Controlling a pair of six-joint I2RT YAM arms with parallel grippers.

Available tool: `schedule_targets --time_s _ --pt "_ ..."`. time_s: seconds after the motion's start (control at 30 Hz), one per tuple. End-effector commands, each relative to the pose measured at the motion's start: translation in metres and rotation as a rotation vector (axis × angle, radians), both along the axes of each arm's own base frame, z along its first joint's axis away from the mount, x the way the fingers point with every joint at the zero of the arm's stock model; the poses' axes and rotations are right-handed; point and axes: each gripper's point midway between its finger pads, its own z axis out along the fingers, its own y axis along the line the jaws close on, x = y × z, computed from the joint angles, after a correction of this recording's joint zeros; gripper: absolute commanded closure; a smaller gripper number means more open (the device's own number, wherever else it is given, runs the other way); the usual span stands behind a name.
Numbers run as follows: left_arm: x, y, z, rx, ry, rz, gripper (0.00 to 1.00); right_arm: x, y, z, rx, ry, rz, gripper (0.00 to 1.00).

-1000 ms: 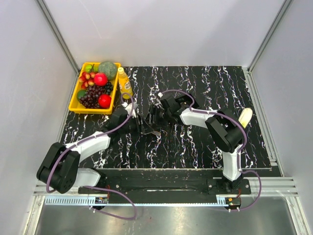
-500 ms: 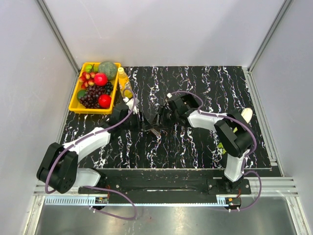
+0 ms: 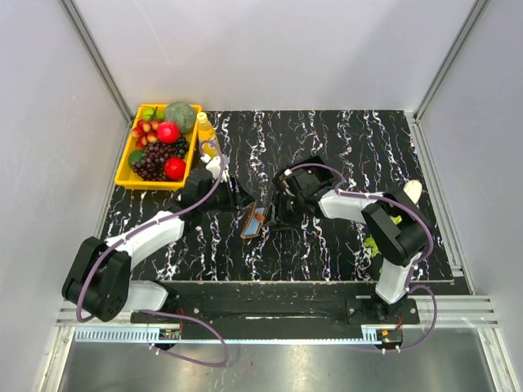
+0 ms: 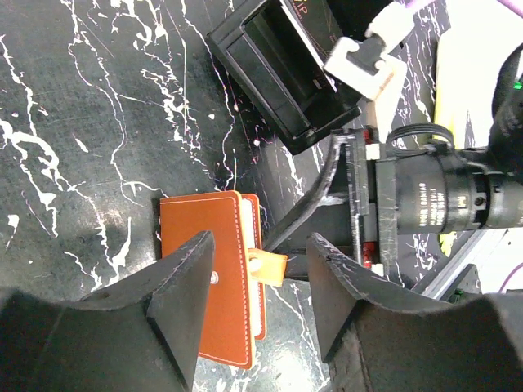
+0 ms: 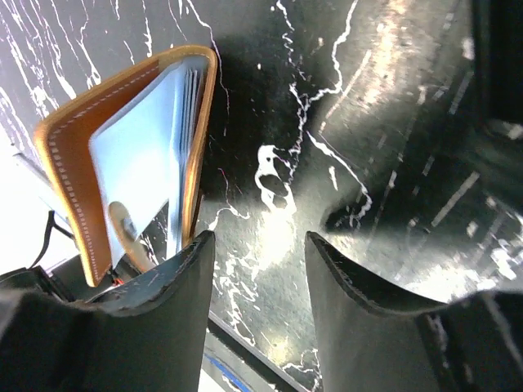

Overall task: Put the credit cards into the card holder
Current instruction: Close the card holder at the center of the board.

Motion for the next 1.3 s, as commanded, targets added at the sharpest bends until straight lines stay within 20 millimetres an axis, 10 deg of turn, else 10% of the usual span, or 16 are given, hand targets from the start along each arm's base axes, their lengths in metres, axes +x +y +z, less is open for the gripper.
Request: schedule_targets --time_s 0.0,0.43,1.27 --pt "0.01 0.0 0.017 -0.035 -0.071 0.032 0.46 0.015 -0.017 0.028 -0.069 -0.148 -0.028 0.45" --pt "-0.01 -0.001 -0.048 0.029 0.094 0.009 0.49 0.017 -0.044 0.065 -0.158 -0.359 0.012 0.43" --pt "-0.023 0.0 -0.089 0.293 0.124 -0.033 0.45 0.0 -0.024 -0.006 -0.386 -0.562 0.212 0.32"
